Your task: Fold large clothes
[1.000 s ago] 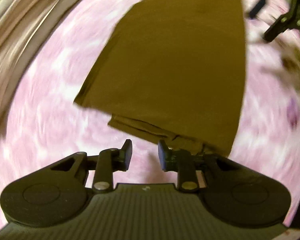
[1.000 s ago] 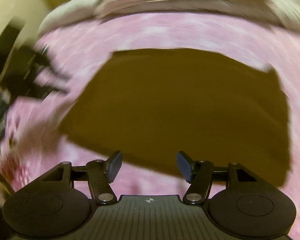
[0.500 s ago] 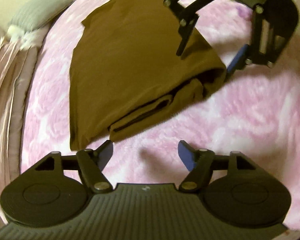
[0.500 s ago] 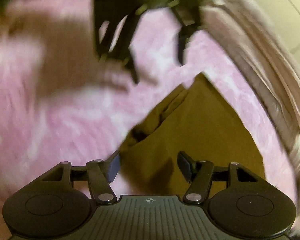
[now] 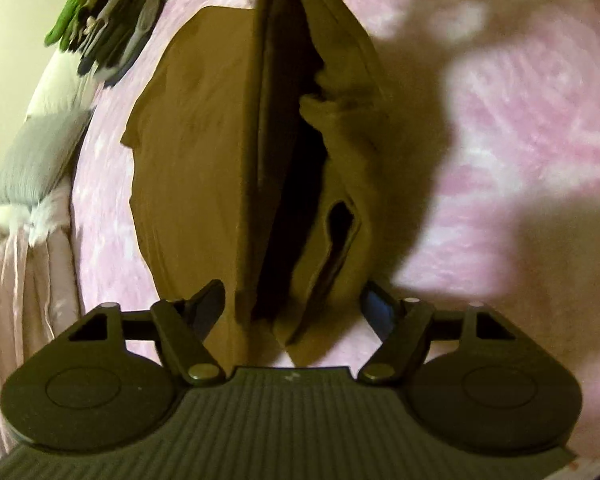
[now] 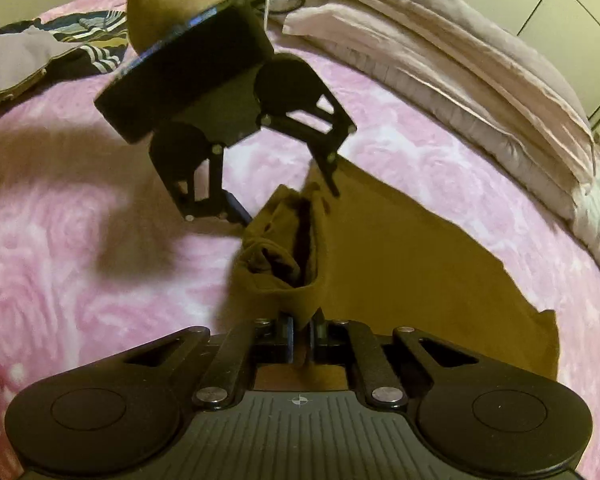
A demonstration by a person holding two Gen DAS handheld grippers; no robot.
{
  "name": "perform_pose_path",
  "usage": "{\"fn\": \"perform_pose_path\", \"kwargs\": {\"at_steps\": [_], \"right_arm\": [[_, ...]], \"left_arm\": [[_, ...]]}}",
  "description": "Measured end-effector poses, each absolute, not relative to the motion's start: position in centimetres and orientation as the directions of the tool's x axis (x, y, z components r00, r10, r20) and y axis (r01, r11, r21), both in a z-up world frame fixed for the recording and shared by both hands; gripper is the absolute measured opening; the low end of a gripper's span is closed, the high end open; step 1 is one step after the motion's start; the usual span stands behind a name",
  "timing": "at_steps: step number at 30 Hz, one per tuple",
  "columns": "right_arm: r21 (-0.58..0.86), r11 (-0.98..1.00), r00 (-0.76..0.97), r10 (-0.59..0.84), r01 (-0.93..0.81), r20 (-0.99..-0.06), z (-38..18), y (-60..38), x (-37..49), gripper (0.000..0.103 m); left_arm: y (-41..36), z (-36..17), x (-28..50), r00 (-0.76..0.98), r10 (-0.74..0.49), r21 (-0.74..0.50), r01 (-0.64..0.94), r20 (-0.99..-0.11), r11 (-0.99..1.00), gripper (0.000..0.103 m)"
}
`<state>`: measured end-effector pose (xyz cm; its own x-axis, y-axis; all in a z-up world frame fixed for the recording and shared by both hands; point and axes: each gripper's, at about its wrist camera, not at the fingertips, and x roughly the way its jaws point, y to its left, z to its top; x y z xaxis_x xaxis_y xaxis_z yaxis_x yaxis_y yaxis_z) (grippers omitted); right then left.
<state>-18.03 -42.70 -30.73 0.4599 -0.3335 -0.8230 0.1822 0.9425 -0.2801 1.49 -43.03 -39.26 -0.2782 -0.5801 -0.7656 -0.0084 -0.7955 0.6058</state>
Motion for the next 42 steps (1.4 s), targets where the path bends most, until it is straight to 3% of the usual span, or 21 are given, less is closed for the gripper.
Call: {"fn": "perform_pose_path", "kwargs": {"at_steps": [1,3,7,9,11,16,17,18,20,21,29,36,42], "right_arm": [[-0.275,0.945,0.459,-0.327,0.179,-0.826,-30.6,-42.9,-17.6,0.003],[-0.274,0.947,0.462,-0.322,0.170,-0.827,-30.9,-42.0,-18.0,0.003],[-0.286,0.943,0.472,-0.332,0.168,-0.817,-31.1,-40.2,-19.4,0.010],[-0.307,0.936,0.454,-0.353,0.174,-0.818,-31.9,-39.7,-19.8,0.059],[-0.319,0.932,0.461,-0.362,0.171,-0.810,-32.8,-39.3,-20.1,0.072],[-0.414,0.906,0.427,-0.408,0.084,-0.807,-35.7,-39.0,-18.2,0.071],[-0.428,0.900,0.428,-0.419,0.082,-0.801,-36.0,-39.2,-17.8,0.064],[-0.435,0.897,0.424,-0.427,0.084,-0.799,-36.1,-39.3,-17.5,0.042],[-0.442,0.889,0.397,-0.450,0.117,-0.800,-35.8,-39.9,-16.9,0.013],[-0.414,0.897,0.389,-0.441,0.156,-0.809,-35.3,-40.3,-16.9,0.006],[-0.302,0.932,0.421,-0.360,0.200,-0.832,-30.5,-38.8,-17.6,0.002],[-0.030,0.966,0.527,-0.165,0.256,-0.834,-25.9,-36.6,-19.3,0.002],[0.117,0.884,0.622,-0.219,0.453,-0.752,-21.2,-42.2,-23.6,0.002]], "left_arm": [[-43.5,-39.4,1.5,-0.276,-0.580,0.606,-0.016,-0.767,-0.795,0.054],[-44.1,-39.2,1.5,-0.269,-0.566,0.591,-0.012,-0.779,-0.807,0.022],[-45.1,-38.2,2.0,-0.283,-0.529,0.538,0.052,-0.800,-0.841,0.013],[-45.1,-37.5,2.1,-0.292,-0.512,0.515,0.076,-0.808,-0.854,0.012],[-45.4,-36.9,2.2,-0.302,-0.495,0.490,0.097,-0.815,-0.866,0.012],[-46.7,-35.6,2.3,-0.313,-0.455,0.427,0.157,-0.834,-0.891,0.012],[-46.8,-35.4,2.3,-0.312,-0.451,0.421,0.161,-0.836,-0.893,0.012],[-46.9,-35.2,2.3,-0.312,-0.449,0.417,0.166,-0.838,-0.894,0.011],[-46.7,-34.9,2.2,-0.306,-0.449,0.419,0.161,-0.839,-0.894,0.011],[-46.5,-34.8,2.2,-0.305,-0.449,0.422,0.154,-0.840,-0.893,0.010],[-42.7,-31.7,2.6,-0.284,-0.471,0.449,0.142,-0.835,-0.882,0.009],[-37.3,-27.5,3.6,-0.206,-0.373,0.367,0.069,-0.905,-0.928,0.009],[-43.0,-20.9,-0.3,-0.191,-0.382,0.381,0.042,-0.904,-0.924,0.009]]}}
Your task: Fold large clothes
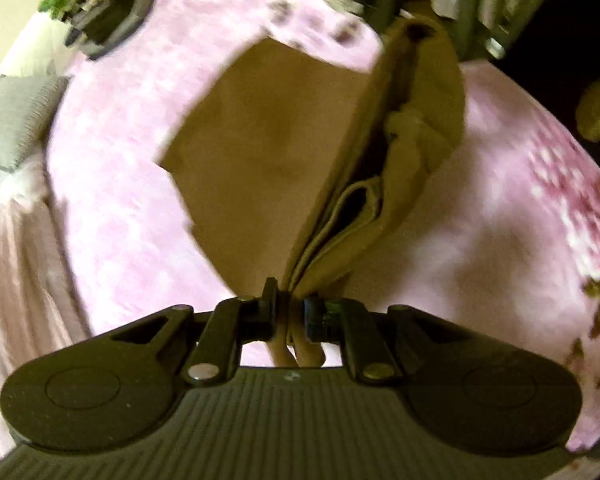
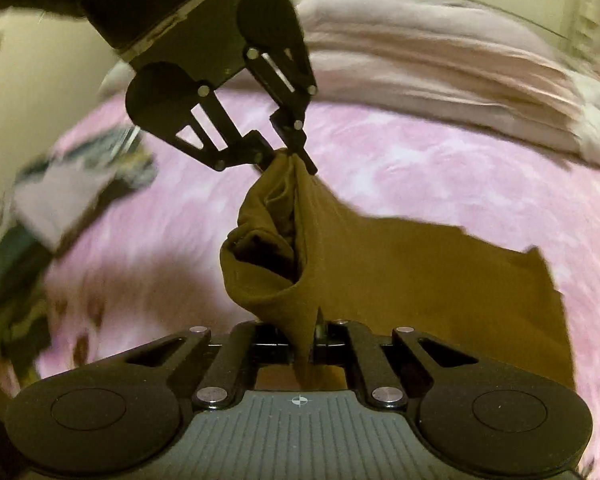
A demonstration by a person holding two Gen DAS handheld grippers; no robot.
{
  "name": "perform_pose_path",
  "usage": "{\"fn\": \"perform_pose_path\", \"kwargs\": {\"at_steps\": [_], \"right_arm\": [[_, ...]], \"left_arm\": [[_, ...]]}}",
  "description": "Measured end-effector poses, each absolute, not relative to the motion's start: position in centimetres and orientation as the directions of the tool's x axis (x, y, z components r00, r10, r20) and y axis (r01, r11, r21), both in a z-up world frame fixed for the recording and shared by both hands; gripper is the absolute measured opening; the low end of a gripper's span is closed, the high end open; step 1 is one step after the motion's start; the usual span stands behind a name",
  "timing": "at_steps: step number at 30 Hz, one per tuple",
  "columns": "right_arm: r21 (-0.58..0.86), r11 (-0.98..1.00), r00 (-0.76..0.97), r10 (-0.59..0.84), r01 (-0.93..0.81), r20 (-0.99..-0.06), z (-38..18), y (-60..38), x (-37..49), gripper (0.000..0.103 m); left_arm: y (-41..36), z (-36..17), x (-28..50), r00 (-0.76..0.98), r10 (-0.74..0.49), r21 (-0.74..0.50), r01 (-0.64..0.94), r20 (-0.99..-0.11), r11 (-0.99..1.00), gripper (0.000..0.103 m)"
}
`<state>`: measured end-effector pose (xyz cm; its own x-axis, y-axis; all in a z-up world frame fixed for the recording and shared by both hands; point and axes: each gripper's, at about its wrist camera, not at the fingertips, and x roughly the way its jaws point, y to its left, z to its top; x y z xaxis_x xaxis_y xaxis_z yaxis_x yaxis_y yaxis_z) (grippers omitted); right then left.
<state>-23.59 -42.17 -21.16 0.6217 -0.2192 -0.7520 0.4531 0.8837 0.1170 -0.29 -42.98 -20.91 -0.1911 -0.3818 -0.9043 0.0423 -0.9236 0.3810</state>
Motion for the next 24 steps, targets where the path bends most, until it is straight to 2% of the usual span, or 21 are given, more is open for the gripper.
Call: {"fn": "perform_pose_path", "kwargs": {"at_steps": [4,7,11,14,17,19,22,24], "right_arm": [[0.238,0.769,0.655,-0.290,0.593,-0.697,-19.3,-47.7,-27.9,0.002],[0.346,0.653,0.662,-0.324,0.673,-0.676,-20.1,-52.0,-31.5,0.002],[0.480,0.468,0.650,-0.326,0.741,-0.686,-24.4,-57.9,-36.7,0.002],[0.549,0.346,0.645,-0.305,0.761,-0.701,-28.4,-61.5,-39.9,0.002],[0.595,0.238,0.641,-0.273,0.768,-0.718,-32.6,-63.4,-42.6,0.002],[0.618,0.181,0.643,-0.268,0.765,-0.717,-34.0,-64.2,-44.3,0.003],[0.633,0.149,0.647,-0.278,0.760,-0.710,-34.0,-63.9,-45.7,0.014],[0.641,0.117,0.644,-0.285,0.759,-0.710,-33.7,-63.5,-46.1,0.016]], "left_arm": [[-49.6,-18.0,-6.0,-0.189,-0.387,0.399,-0.033,-0.903,-0.916,0.010],[-54.5,-18.2,-11.0,-0.189,-0.370,0.390,-0.082,-0.909,-0.917,0.010],[-60.3,-22.2,-16.8,-0.179,-0.292,0.318,-0.140,-0.939,-0.938,0.010],[-64.1,-27.1,-20.2,-0.155,-0.224,0.245,-0.138,-0.962,-0.959,0.016],[-66.3,-31.7,-21.9,-0.142,-0.191,0.204,-0.084,-0.971,-0.975,0.023],[-67.7,-32.9,-22.2,-0.142,-0.202,0.206,-0.014,-0.969,-0.978,0.023],[-69.2,-31.7,-20.4,-0.172,-0.208,0.188,0.128,-0.963,-0.974,0.023],[-69.9,-30.6,-18.5,-0.183,-0.215,0.166,0.251,-0.959,-0.954,0.023]]}}
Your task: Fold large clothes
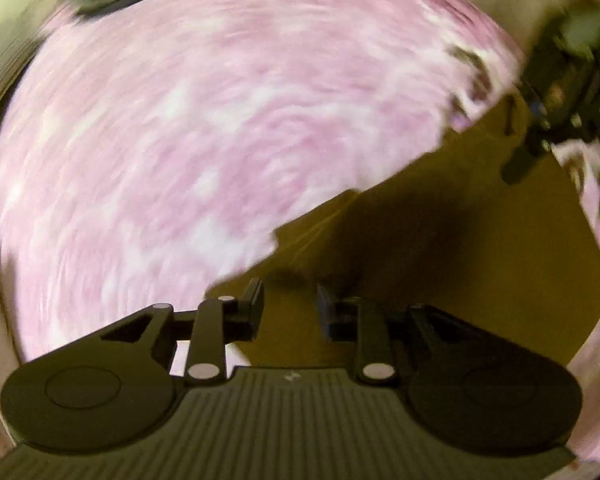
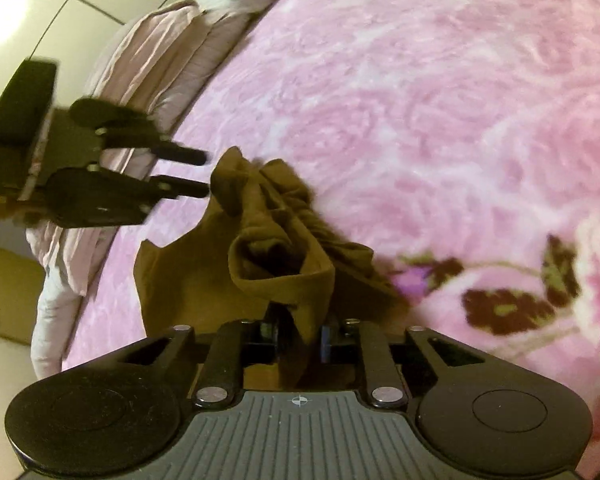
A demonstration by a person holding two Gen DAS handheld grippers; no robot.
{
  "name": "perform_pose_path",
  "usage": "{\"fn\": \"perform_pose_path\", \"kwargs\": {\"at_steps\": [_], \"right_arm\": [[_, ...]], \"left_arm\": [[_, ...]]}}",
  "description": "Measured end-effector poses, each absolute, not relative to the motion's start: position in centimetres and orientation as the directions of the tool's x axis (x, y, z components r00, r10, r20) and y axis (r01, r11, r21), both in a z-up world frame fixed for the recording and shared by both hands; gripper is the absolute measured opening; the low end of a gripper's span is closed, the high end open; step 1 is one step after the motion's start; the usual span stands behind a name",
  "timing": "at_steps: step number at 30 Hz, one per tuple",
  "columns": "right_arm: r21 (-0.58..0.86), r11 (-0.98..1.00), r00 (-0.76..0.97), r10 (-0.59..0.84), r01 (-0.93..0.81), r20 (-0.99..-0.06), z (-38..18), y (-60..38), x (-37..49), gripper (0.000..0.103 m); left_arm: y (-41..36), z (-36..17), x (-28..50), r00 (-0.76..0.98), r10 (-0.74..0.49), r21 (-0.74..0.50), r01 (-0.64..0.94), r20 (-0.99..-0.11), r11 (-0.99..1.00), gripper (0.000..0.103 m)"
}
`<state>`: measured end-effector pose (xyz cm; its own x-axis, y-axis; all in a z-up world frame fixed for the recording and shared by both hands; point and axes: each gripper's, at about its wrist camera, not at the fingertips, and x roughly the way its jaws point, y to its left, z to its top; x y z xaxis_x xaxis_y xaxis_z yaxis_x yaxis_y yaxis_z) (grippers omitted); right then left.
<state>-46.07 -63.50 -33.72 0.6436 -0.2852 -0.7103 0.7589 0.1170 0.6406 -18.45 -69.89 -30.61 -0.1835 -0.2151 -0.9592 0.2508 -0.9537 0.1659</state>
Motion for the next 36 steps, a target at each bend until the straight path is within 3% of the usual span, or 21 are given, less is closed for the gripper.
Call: {"fn": "perform_pose_path", "kwargs": {"at_steps": [5,12,15,20,24,29,32,36], "right_arm": [[0.672,0.002,0.632,-0.345,0.740,-0.694,-33.3,-63.0,-47.1,0.016],[0.665,-0.129,0.583,-0.379,0.736,-0.718,-35.7,-63.7,-49.2,0.015],[0.632,-0.142,0.545,-0.387,0.762,-0.744,-35.5,-63.4,-50.0,0.017],[0.541,-0.071,0.469,-0.412,0.838,-0.781,-31.8,-62.0,-49.7,0.018],[0.575,0.090,0.555,-0.418,0.813,-0.719,-29.6,-61.0,-46.8,0.018],[0.568,0.166,0.590,-0.287,0.806,-0.754,-34.0,-61.7,-43.1,0.018],[0.578,0.137,0.589,-0.315,0.804,-0.745,-35.2,-62.4,-43.9,0.018],[0.491,0.123,0.498,-0.385,0.862,-0.777,-33.6,-60.9,-44.3,0.018]], "left_arm": [[-69.7,-30.8,-14.8,-0.203,-0.191,0.079,0.460,-0.960,-0.884,0.023],[-68.3,-36.8,-15.6,-0.162,-0.184,0.085,0.481,-0.969,-0.872,0.025],[-68.5,-36.4,-15.0,-0.157,-0.204,0.092,0.530,-0.966,-0.843,0.028],[-66.8,-32.9,-12.4,-0.115,-0.259,0.157,0.544,-0.959,-0.824,0.026],[-65.2,-31.6,-10.0,-0.122,-0.260,0.136,0.603,-0.958,-0.786,0.026],[-64.7,-35.5,-9.1,-0.087,-0.226,0.123,0.627,-0.970,-0.769,0.027],[-64.5,-36.2,-8.3,-0.110,-0.240,0.120,0.626,-0.964,-0.771,0.027],[-63.4,-35.5,-6.3,-0.083,-0.296,0.180,0.629,-0.952,-0.756,0.027]]}}
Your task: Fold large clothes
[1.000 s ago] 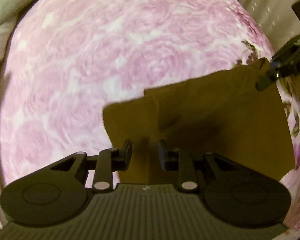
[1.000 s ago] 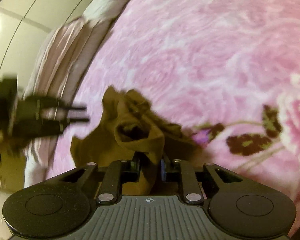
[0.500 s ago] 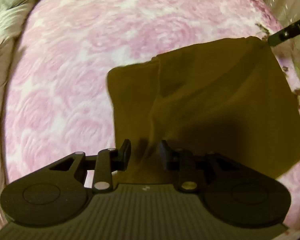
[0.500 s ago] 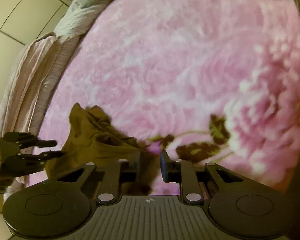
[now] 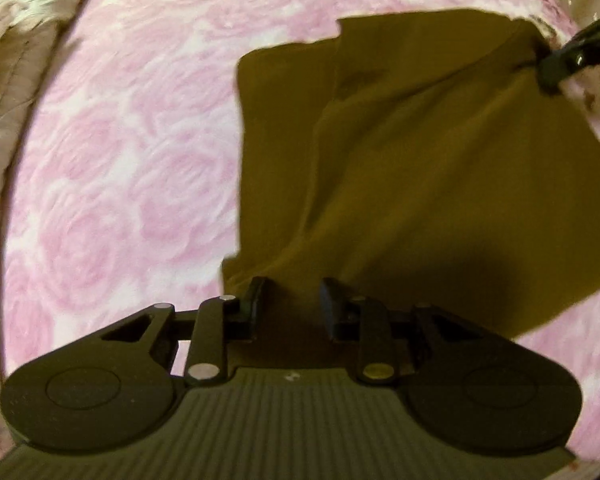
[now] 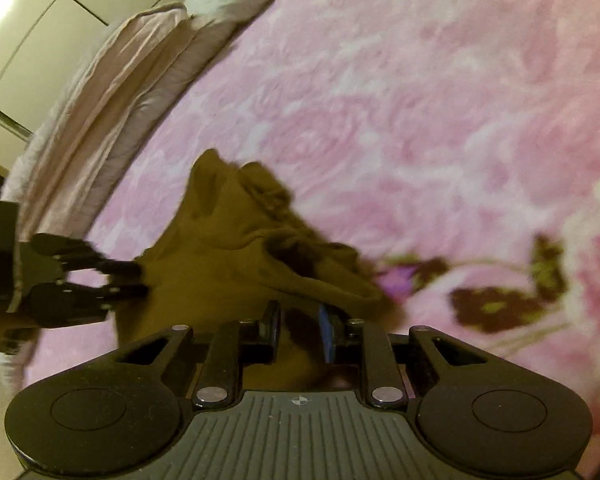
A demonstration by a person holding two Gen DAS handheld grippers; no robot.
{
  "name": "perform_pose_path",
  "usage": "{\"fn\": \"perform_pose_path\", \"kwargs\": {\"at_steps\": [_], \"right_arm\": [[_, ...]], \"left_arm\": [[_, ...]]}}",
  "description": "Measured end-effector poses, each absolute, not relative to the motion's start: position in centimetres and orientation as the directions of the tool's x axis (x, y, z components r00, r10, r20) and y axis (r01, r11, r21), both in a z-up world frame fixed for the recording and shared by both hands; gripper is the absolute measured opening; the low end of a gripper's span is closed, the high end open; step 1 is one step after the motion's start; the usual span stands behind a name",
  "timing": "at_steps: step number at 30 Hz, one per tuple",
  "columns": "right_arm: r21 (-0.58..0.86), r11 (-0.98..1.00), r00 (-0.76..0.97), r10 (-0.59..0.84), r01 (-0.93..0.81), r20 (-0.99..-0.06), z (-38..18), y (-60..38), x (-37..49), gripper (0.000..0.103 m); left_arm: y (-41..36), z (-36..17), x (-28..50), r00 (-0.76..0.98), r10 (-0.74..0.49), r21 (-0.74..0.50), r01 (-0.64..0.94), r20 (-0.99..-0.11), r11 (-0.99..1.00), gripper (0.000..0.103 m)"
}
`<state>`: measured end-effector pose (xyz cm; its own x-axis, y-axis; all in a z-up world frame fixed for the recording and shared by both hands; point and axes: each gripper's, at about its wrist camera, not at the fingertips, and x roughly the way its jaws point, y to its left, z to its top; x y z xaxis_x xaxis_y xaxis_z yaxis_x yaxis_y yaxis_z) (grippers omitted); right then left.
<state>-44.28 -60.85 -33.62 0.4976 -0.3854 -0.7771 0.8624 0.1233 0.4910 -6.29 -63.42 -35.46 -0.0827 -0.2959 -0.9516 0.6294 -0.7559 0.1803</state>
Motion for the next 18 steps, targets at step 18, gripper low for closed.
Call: {"fn": "perform_pose_path", "kwargs": {"at_steps": [18], "right_arm": [[0.403,0.118,0.416,-0.390,0.907,-0.821,-28.8,-45.9,-35.2,0.048]], "left_arm": [[-51.7,-27.6,-0.8,-0.206,-0.384,0.179,0.629,-0.900,-0.757,0.026]]}}
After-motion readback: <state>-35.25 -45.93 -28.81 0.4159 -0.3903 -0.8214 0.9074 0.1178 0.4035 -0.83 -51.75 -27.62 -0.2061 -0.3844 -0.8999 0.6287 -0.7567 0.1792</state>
